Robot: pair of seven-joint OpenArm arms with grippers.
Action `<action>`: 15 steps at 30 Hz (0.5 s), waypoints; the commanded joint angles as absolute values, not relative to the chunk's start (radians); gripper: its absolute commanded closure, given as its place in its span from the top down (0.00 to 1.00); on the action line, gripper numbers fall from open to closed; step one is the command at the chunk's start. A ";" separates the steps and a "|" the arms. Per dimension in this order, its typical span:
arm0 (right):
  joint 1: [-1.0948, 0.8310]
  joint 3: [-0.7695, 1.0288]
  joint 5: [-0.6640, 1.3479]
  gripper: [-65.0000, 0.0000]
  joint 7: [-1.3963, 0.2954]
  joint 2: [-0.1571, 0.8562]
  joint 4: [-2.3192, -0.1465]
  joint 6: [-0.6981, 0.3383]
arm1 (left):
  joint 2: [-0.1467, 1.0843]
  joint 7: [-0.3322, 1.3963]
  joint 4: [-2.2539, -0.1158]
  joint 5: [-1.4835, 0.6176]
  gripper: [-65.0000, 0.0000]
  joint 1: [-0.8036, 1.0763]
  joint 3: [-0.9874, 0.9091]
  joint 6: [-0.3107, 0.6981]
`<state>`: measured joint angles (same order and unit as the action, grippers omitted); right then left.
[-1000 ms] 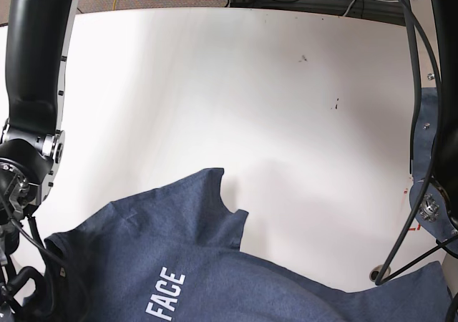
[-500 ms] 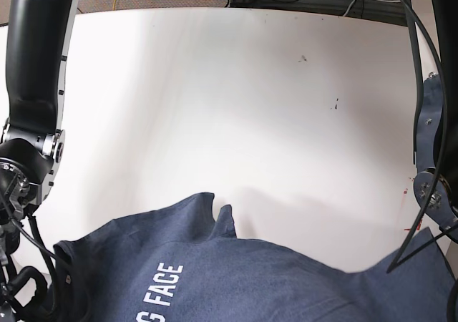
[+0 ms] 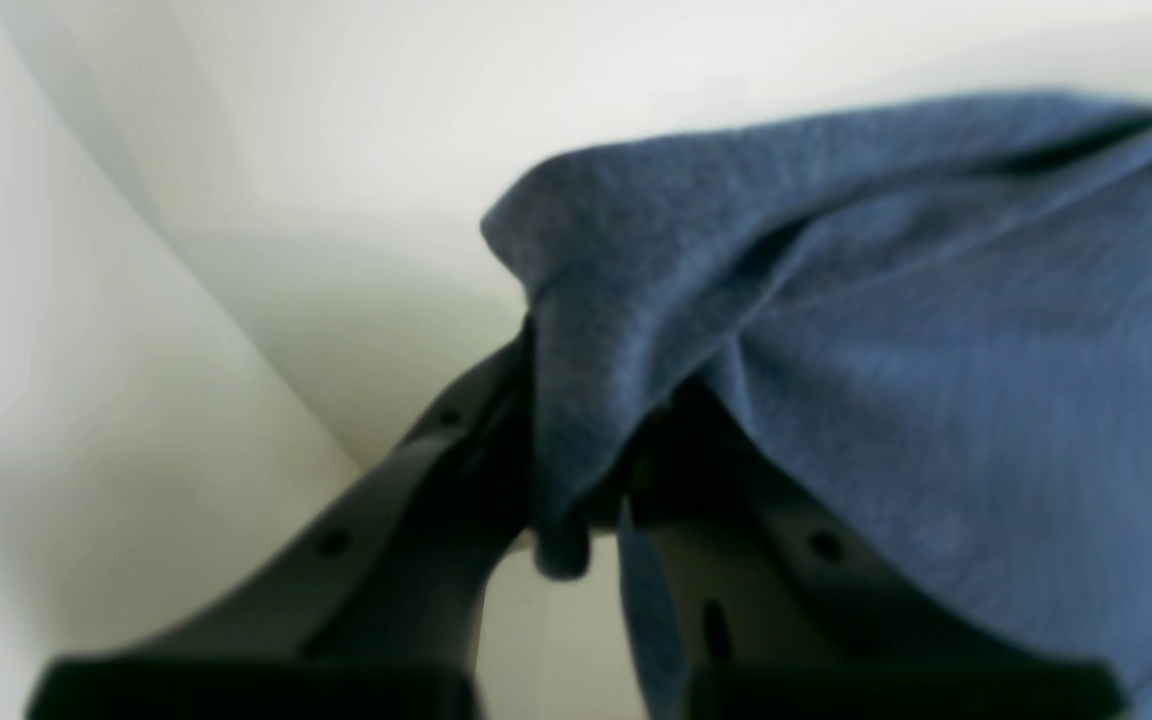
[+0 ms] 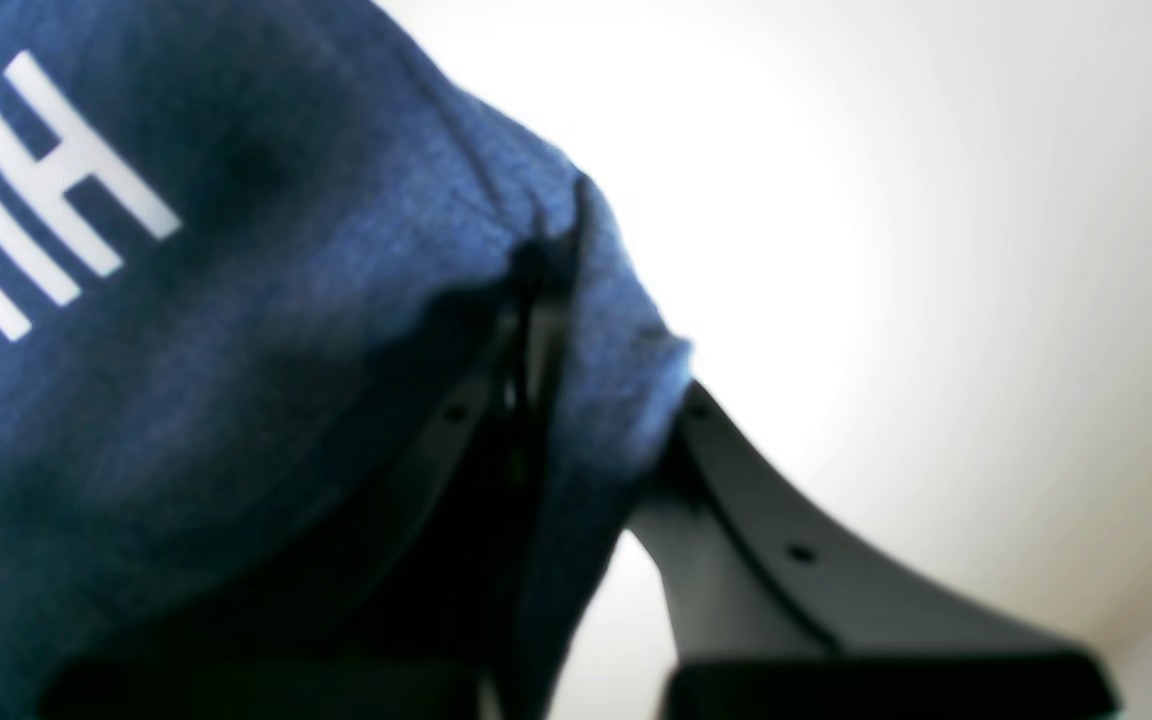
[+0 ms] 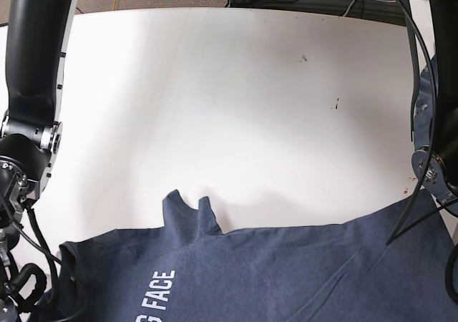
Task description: Layout the t-shirt on the table in an organized manner, then fold the t-shirt properly
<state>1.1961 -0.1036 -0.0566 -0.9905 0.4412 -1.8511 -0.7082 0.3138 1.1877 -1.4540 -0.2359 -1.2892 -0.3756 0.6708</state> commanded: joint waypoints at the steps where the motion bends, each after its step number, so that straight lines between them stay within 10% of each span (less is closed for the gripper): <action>1: 1.224 -0.096 -0.079 0.00 -0.986 0.447 -1.856 -0.698 | 0.325 1.158 -1.468 -0.237 0.03 -1.326 -0.375 0.667; 15: 1.230 -0.096 -0.079 0.00 -0.986 0.447 -1.854 -0.698 | 0.321 1.158 -1.461 -0.237 0.03 -1.337 -0.375 0.667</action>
